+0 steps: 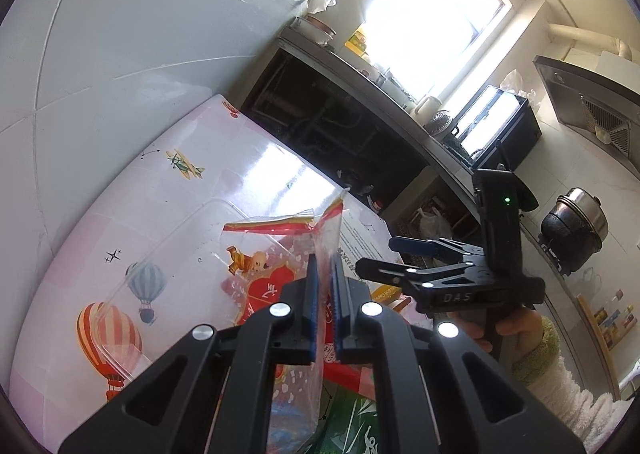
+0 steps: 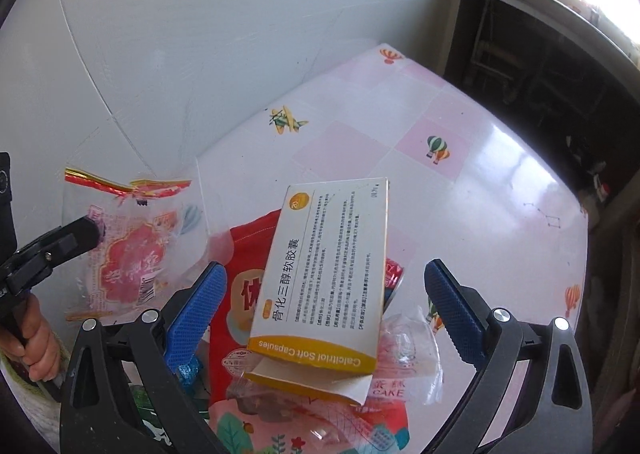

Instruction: Collect trash

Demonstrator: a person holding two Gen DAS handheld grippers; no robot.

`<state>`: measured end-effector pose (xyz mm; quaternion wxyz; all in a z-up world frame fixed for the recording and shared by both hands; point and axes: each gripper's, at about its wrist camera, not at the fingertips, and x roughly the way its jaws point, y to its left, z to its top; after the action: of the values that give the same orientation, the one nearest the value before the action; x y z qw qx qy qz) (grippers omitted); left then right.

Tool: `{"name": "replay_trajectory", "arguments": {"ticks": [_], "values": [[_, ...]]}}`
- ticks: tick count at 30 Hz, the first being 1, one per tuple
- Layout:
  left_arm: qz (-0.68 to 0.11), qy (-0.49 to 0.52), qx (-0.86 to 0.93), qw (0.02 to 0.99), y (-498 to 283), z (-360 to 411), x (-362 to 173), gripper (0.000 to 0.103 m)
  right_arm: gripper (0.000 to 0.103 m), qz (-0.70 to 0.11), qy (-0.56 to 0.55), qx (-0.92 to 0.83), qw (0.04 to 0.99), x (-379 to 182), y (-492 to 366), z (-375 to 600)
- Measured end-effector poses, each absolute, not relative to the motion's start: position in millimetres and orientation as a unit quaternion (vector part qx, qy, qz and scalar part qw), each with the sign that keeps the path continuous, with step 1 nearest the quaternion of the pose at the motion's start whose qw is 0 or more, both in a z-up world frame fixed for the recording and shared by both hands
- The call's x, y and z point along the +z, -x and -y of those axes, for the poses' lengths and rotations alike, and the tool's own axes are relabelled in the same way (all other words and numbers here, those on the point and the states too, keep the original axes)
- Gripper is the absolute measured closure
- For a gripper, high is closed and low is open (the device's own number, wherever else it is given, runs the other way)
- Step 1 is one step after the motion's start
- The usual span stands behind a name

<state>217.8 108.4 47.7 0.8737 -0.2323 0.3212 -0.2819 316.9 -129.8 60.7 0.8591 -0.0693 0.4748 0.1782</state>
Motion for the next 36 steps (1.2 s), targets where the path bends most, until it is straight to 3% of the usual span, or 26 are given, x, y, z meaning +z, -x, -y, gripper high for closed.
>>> {"name": "replay_trajectory", "arguments": {"ticks": [9,15,36], "values": [[-0.315,0.231,-0.28,0.877,-218.5,-107.4,49.5,0.098,0.008,-0.508,0.099,0.154,0.842,42.4,-330.5,113.3],[-0.306,0.222,-0.275,0.884,-214.2,-106.4,54.5,0.098,0.033,-0.516,0.094,0.142,0.84,39.0,-330.3,114.7],[-0.227,0.205,-0.253,0.918,-177.3,-116.8,96.4,0.098,0.035,-0.416,-0.083,0.156,0.892,115.1,-289.7,177.8]]}}
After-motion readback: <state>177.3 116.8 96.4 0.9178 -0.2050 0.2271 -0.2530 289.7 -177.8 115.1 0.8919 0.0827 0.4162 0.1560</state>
